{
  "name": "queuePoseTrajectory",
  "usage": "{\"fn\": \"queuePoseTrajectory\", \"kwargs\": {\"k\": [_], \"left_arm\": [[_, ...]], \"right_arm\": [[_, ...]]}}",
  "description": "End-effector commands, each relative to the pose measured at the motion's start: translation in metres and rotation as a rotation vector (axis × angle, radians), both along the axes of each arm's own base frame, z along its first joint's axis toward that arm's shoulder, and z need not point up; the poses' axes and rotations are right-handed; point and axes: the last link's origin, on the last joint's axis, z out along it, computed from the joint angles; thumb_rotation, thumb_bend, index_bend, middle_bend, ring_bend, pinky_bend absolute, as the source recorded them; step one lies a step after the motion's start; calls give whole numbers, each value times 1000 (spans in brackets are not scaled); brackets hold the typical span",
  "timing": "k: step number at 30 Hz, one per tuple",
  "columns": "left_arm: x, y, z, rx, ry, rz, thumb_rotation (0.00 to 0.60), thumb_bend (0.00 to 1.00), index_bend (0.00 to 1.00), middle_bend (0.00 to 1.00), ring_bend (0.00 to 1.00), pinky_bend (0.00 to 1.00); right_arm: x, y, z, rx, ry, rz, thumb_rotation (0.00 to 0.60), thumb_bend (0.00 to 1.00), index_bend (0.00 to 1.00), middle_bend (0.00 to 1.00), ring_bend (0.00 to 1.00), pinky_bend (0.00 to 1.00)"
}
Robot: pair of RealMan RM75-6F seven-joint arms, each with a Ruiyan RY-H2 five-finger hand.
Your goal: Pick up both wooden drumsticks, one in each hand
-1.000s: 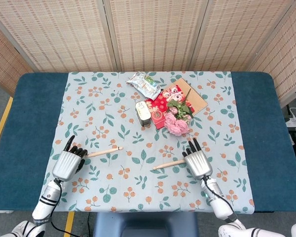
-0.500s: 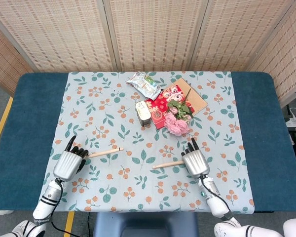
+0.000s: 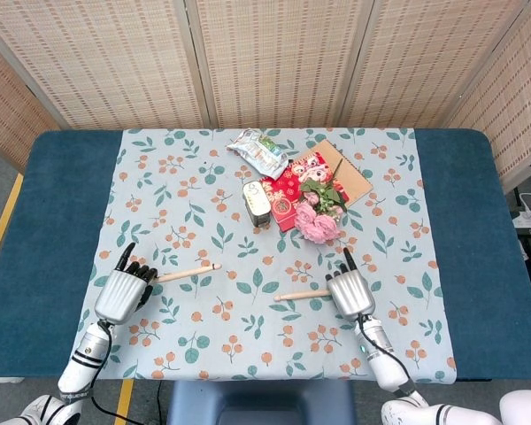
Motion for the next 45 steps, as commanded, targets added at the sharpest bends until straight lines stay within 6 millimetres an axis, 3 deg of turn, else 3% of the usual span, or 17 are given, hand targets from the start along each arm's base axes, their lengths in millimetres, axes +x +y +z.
{"fn": "queuePoseTrajectory", "kwargs": {"k": [1,11,20,26,32,38,45], "left_arm": [[0,0,0,-1,3,-1,600,573,830,851,446,85],[3,3,4,11,-23,6,600,572,830,851,455,87],[16,24,22,32,-124,63,600,572,832,856,466,93],[36,28,26,-24,-243,101,600,573,834,858,474,95],[66,16,20,-173,-422,149,600,572,835,859,480,98],[103,2,14,-167,-410,47,600,573,837,864,483,99],[118,-16,0,-189,-386,20,600,571,838,864,483,99]], "right_arm": [[-4,1,-1,1,13,-9,600,260,734,678,372,0],[5,5,10,-19,-84,25,600,293,949,838,537,0],[36,15,40,-35,-274,92,600,295,961,856,569,0],[66,25,56,-15,-445,131,600,295,962,858,569,0],[82,29,54,-4,-558,158,600,294,962,857,569,0],[96,27,44,19,-581,154,600,295,961,857,569,0],[106,20,42,2,-609,152,600,295,962,858,569,0]]}}
